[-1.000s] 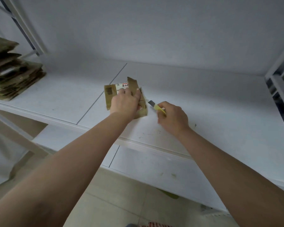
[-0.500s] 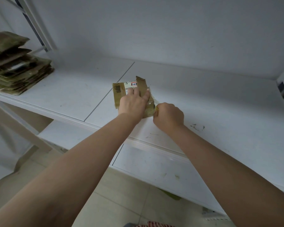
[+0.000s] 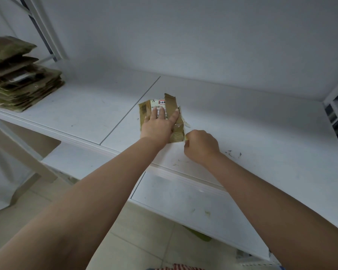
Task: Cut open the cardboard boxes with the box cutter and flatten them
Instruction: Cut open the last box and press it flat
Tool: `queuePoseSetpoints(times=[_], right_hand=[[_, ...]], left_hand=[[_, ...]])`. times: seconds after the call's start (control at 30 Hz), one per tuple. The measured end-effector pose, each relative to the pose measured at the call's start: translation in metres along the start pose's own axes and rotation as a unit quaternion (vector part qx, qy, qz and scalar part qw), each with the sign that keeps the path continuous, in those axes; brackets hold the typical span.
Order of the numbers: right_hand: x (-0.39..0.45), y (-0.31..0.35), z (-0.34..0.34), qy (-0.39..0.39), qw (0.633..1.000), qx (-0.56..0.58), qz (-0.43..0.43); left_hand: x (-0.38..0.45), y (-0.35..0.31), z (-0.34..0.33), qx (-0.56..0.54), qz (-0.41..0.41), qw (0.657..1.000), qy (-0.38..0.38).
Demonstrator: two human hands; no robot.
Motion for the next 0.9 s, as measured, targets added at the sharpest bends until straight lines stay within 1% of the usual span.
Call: queuePoseSetpoints(times=[0.13, 0.17, 0.27, 0.3, 0.37, 0.43, 0.5, 0.57, 0.63, 0.7, 0.9], right_hand=[[-0.001, -0.007, -0.003, 0.046, 0.999, 0.027, 0.006], [-0.003, -0.012, -0.004, 0.038, 0.998, 0.045, 0.002], [-0.002, -0.029, 0.013, -0.062, 0.992, 0.109, -0.023], [-0.002, -0.034, 0.02, -0.088, 0.986, 0.134, -0.038], [0.001, -0.045, 0.023, -0.103, 0.973, 0.191, -0.072], [0.005, -0.056, 0.014, -0.084, 0.959, 0.25, -0.108], [0.005, -0.065, 0.0, -0.057, 0.931, 0.328, -0.148], [0.004, -0.071, -0.007, -0.065, 0.909, 0.37, -0.177], [0.004, -0.072, -0.011, -0.081, 0.908, 0.365, -0.191], [0.007, -0.068, -0.014, -0.082, 0.915, 0.342, -0.2], [0.023, -0.052, -0.04, -0.043, 0.924, 0.291, -0.245]], left_hand=[[0.003, -0.001, 0.001, 0.003, -0.003, 1.0, 0.011], [0.004, -0.001, 0.001, 0.004, -0.006, 1.0, 0.014], [0.004, 0.0, 0.004, -0.003, -0.015, 1.0, 0.019], [0.004, -0.001, 0.004, -0.013, -0.02, 0.999, 0.026], [0.001, -0.002, 0.009, -0.061, -0.015, 0.998, 0.029], [-0.003, -0.004, 0.019, -0.137, -0.001, 0.991, 0.003], [-0.01, -0.007, 0.026, -0.171, -0.002, 0.985, -0.034], [-0.016, -0.006, 0.026, -0.199, -0.014, 0.979, -0.034], [-0.02, -0.002, 0.022, -0.221, -0.034, 0.975, -0.011], [-0.024, 0.003, 0.019, -0.229, -0.04, 0.973, 0.003], [-0.028, 0.001, 0.012, -0.204, -0.029, 0.978, -0.026]])
Point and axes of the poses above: each hand's wrist, its own x-axis towards the middle knuckle, its own z-axis out of the back of the hand, y = z × x, the point moved 7 cm from there along x, towards the middle knuckle, and after that the axes turned 4 degrees about z, right-handed, at the moved point
